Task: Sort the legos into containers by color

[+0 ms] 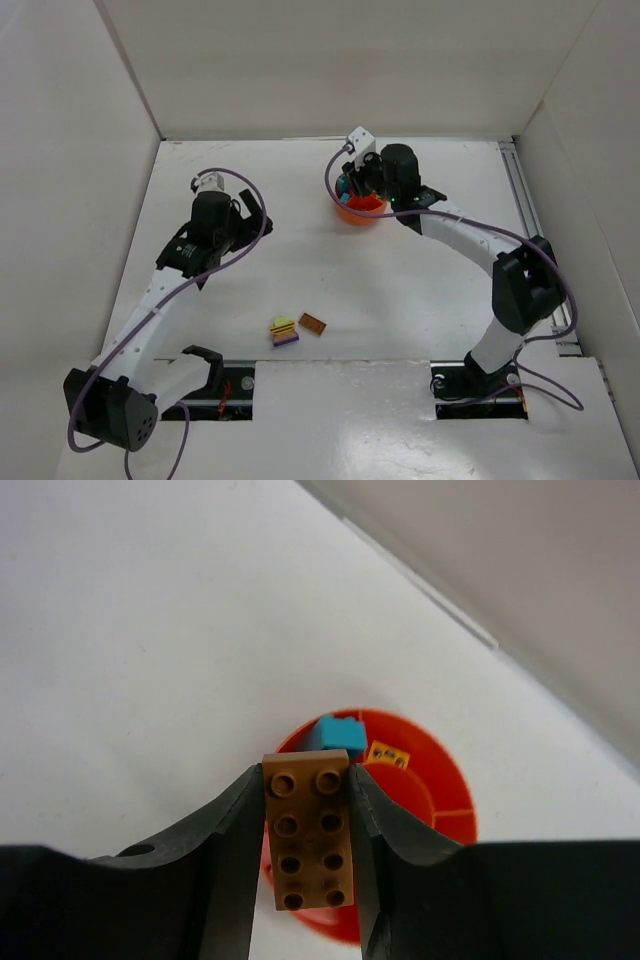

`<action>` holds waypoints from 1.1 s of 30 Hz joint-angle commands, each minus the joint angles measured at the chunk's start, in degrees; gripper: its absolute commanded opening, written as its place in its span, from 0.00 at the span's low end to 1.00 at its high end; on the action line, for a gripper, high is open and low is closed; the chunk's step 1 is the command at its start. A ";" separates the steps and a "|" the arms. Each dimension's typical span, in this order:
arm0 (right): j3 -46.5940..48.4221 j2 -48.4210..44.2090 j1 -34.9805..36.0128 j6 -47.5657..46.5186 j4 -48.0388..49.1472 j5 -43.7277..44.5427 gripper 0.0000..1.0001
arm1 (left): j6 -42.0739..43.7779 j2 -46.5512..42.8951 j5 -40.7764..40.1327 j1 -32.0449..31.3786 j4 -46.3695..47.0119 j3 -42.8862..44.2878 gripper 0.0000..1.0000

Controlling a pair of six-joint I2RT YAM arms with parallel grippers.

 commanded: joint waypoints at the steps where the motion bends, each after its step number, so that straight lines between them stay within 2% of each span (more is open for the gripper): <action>1: 4.24 2.61 -3.24 -4.25 9.37 -14.50 0.23 | 4.34 1.72 3.87 0.77 5.11 3.80 0.99; 7: 6.52 7.44 -6.49 -5.39 15.00 -22.32 0.26 | 4.87 6.03 5.11 0.77 5.11 5.90 0.99; 14: 7.67 11.22 -9.92 -4.86 18.43 -27.16 0.27 | 5.40 7.70 4.59 0.77 5.11 7.05 0.99; 24: 6.35 14.03 -11.68 -4.86 19.58 -29.01 0.27 | 5.40 10.33 4.05 0.77 5.11 7.58 0.99; 33: 6.35 16.75 -13.35 -5.48 20.10 -29.54 0.33 | 4.26 11.56 4.58 0.77 5.11 8.19 0.99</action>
